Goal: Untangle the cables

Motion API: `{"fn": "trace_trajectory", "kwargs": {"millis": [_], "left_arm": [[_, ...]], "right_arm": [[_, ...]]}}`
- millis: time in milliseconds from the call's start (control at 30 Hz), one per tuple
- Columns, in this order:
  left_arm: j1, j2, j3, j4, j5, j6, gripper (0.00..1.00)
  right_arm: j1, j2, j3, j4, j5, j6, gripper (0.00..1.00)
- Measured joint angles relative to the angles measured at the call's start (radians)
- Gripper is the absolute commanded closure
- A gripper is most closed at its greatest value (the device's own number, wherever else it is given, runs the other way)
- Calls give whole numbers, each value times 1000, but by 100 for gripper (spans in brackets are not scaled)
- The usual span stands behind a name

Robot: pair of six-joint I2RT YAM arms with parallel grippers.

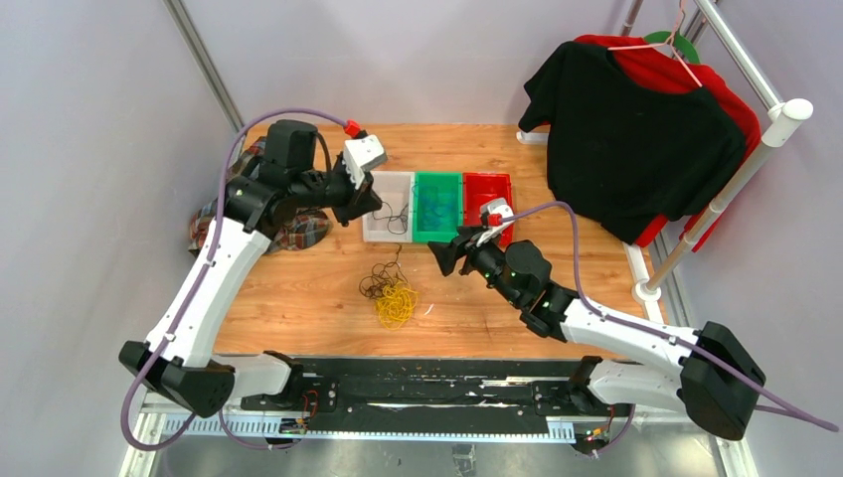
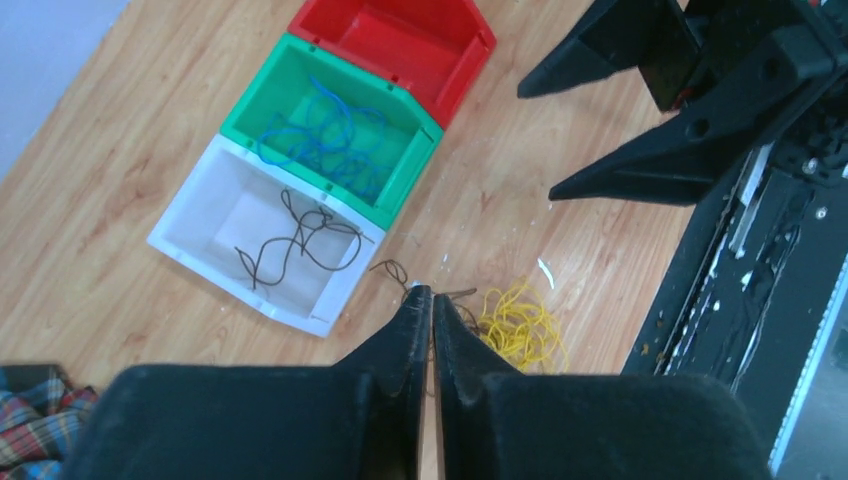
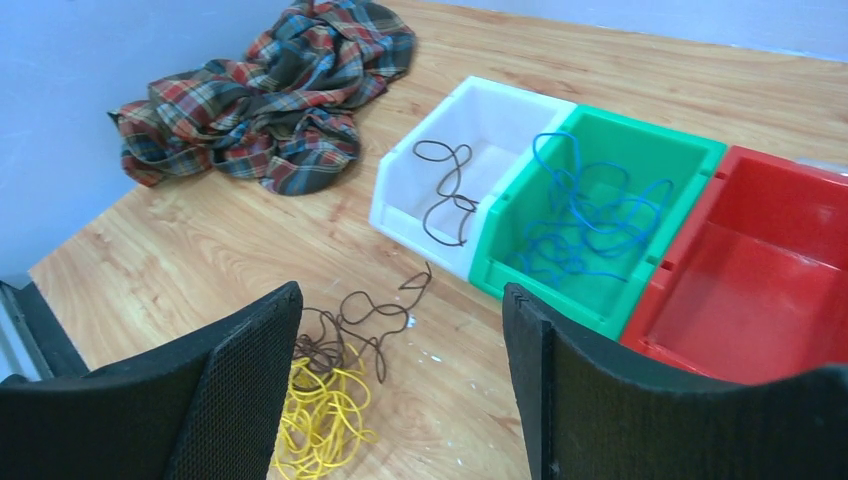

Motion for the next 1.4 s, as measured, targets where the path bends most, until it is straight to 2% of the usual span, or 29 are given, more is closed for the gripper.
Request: {"fn": "trace_trajectory", "kwargs": {"millis": [100, 200, 433, 667, 833, 900, 967, 1100, 1167, 1400], "left_arm": [[0, -32, -53, -5, -15, -3, 59], [0, -34, -153, -9, -55, -6, 48], [0, 25, -458, -10, -163, 121, 45], [0, 140, -555, 78, -193, 209, 46], [0, 244, -571, 153, -190, 211, 50], [0, 277, -571, 179, -185, 206, 55], [0, 303, -571, 201, -182, 200, 64], [0, 322, -571, 234, -185, 183, 89], [0, 322, -571, 241, -185, 175, 95], [0, 230, -550, 190, -185, 179, 97]], "right_arm": [[24, 19, 13, 16, 0, -2, 27], [37, 18, 13, 15, 9, -5, 27], [37, -16, 13, -5, 52, -24, 28], [38, -22, 13, -19, 80, -28, 31], [38, -22, 13, -34, 97, -29, 33], [38, -22, 13, -40, 104, -29, 34], [38, -22, 13, -44, 109, -31, 35], [38, -22, 13, -48, 116, -35, 38], [38, -22, 13, -50, 120, -36, 39], [38, -19, 13, -48, 121, -37, 40]]}}
